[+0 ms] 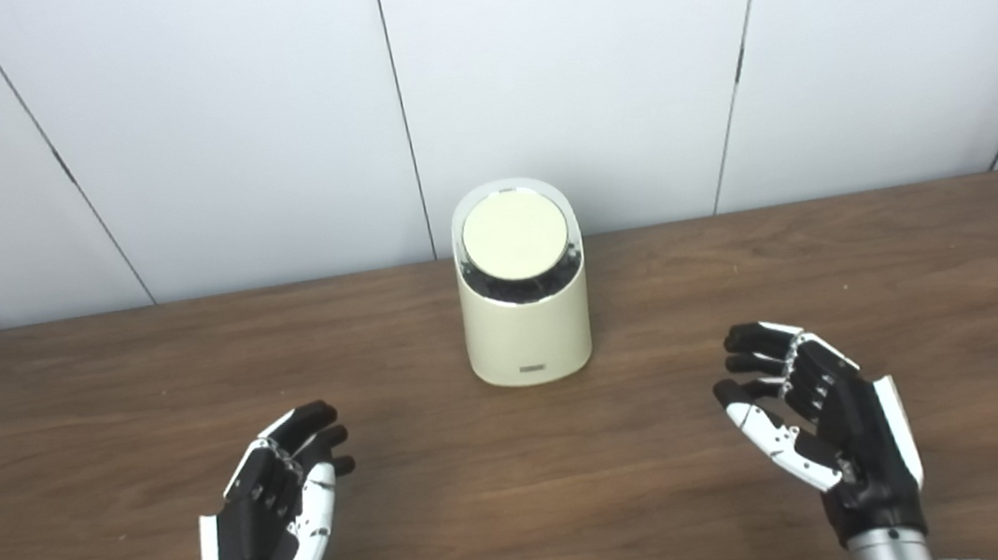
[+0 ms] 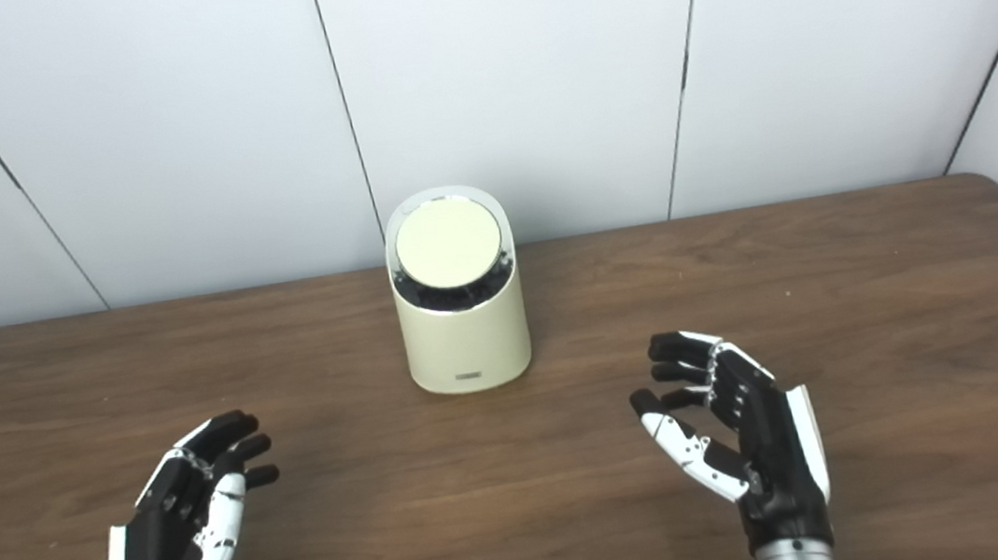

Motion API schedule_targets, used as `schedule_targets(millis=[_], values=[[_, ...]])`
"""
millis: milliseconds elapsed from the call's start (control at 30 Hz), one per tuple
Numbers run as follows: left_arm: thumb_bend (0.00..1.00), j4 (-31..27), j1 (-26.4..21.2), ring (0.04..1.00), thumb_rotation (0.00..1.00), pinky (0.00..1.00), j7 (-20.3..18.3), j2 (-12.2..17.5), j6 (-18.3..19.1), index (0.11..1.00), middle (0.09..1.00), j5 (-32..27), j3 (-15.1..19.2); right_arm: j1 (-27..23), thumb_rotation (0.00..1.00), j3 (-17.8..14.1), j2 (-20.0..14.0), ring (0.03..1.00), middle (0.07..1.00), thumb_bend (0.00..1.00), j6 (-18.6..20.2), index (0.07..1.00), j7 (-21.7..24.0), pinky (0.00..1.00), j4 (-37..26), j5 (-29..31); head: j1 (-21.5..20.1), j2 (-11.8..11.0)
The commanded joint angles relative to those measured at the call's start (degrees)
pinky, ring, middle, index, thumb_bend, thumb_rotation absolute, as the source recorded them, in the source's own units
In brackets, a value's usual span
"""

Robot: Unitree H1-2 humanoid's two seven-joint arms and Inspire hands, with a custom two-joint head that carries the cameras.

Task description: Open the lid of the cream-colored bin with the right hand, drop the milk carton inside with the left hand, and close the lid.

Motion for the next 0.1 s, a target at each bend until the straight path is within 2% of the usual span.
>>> schedule_targets(millis=[0,67], values=[[0.26,-1.65,0.71,0.701,0.27,0.61,0.01,-0.58,-1.12,0.714,0.73,-0.33,0.2,-0.74,0.17,0.24,0.24,0.655,0.676,0.29,-1.79,0.64,-0.26,0.54,-1.35,-0.25,-0.12,0.09],[0.26,-1.64,0.72,0.7,0.27,0.61,-0.12,-0.57,-1.04,0.713,0.729,-0.77,0.25,-0.71,0.18,0.27,0.34,0.653,0.673,0.29,-1.76,0.64,-0.34,0.54,-1.39,-0.32,-0.15,0.07]])
